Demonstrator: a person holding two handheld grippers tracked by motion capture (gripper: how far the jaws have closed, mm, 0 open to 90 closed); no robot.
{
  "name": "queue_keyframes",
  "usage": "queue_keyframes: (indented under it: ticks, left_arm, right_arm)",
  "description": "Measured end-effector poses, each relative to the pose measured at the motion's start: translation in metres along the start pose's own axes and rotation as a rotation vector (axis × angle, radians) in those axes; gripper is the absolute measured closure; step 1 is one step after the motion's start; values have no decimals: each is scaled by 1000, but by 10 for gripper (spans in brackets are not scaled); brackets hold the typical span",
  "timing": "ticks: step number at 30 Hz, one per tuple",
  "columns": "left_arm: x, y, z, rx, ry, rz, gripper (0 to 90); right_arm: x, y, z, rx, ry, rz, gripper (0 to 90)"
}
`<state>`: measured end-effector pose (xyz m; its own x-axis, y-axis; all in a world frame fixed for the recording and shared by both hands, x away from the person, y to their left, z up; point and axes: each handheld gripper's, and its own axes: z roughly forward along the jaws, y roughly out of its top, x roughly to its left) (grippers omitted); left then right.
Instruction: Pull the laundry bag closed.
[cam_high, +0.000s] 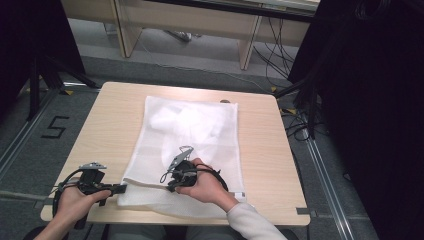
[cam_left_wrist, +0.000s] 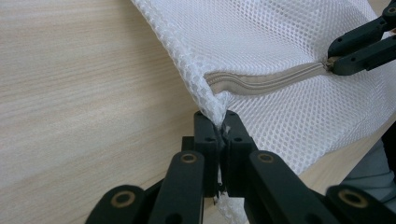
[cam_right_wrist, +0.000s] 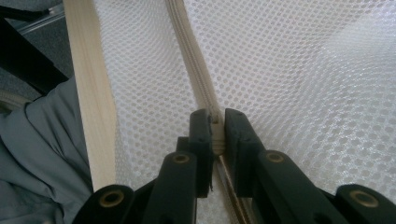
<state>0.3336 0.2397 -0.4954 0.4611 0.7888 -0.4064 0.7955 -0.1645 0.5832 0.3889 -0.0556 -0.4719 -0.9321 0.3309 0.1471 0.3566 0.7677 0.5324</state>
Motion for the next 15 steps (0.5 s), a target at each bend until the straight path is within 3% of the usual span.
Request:
queue_keyframes:
  ticks: [5, 7, 10, 12, 13, 14, 15]
  left_arm:
    - [0, 0, 0, 1, 1, 2, 863]
    - [-1, 0, 1, -22, -3, -24, 863]
    - [0, 0, 0, 3, 1, 3, 863]
    - [0, 0, 0, 1, 3, 1, 863]
    - [-1, 0, 1, -21, 0, -24, 863]
    - [0, 0, 0, -1, 5, -2, 863]
    - [-1, 0, 1, -19, 2, -23, 863]
  right_arm:
    - [-1, 0, -1, 4, -3, -7, 826]
    - [0, -1, -2, 2, -1, 10, 826]
    - [-1, -3, -3, 7, -16, 4, 826]
    - [-1, -3, -3, 8, -8, 7, 826]
    - [-2, -5, -4, 6, -1, 4, 826]
    - [-2, -5, -4, 6, -1, 4, 826]
    - [-2, -5, -5, 12, -8, 13, 826]
